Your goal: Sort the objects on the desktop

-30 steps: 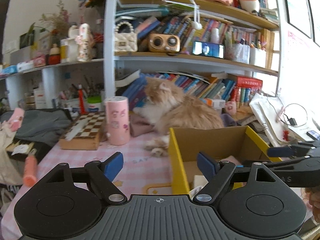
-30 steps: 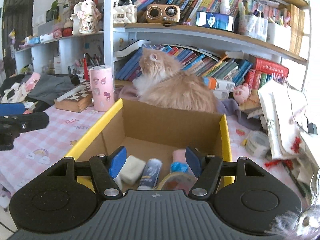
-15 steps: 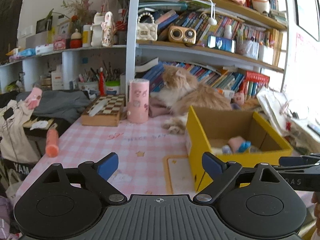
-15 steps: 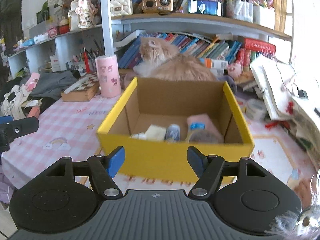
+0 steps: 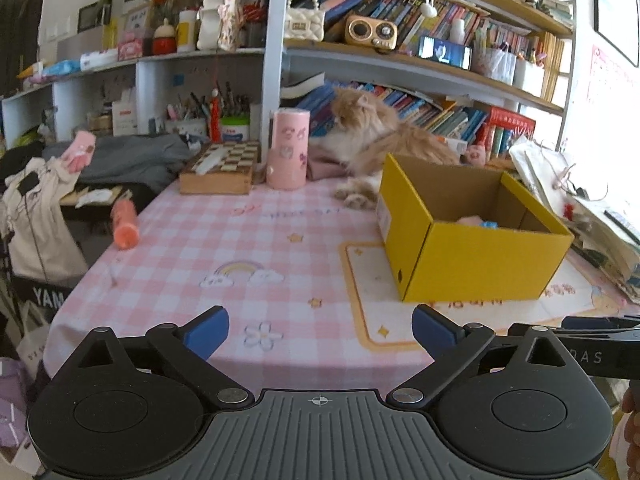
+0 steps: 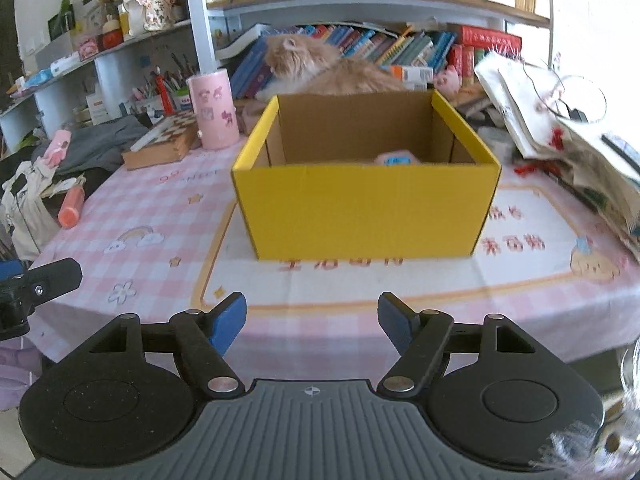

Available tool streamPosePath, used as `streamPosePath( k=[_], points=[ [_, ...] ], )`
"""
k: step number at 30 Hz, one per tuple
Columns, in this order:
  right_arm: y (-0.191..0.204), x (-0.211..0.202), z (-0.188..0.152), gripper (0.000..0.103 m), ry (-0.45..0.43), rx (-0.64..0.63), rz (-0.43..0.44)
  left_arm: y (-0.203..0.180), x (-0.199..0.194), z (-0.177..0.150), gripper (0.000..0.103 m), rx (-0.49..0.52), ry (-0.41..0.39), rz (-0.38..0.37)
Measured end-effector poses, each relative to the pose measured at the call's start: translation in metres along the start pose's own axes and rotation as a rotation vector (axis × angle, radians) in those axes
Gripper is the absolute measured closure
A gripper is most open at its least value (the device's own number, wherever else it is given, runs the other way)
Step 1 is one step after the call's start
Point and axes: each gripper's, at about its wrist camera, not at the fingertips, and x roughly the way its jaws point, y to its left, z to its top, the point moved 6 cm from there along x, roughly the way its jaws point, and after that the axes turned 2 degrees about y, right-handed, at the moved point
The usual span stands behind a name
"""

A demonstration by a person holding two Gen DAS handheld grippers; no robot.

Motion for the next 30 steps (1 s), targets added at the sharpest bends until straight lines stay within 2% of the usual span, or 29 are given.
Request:
streamPosePath(
  k=[5, 11, 30],
  points=[
    [0.009, -0.011, -0.016, 0.03, 0.007, -0.002, -0.012, 0.005, -0.007, -0.016, 0.003, 0.04, 0.031, 0.036],
    [0.019, -0.018, -0.033, 0.03, 0.021, -0.012, -0.022, 0.01, -0.016, -0.032, 0.003, 0.053, 0.057, 0.009],
    [0.033, -0.023, -0.051, 0.026, 0.043, -0.041, -0.004, 0.013, -0.02, -0.041, 0.003, 0.055, 0.101, -0.007]
  ],
)
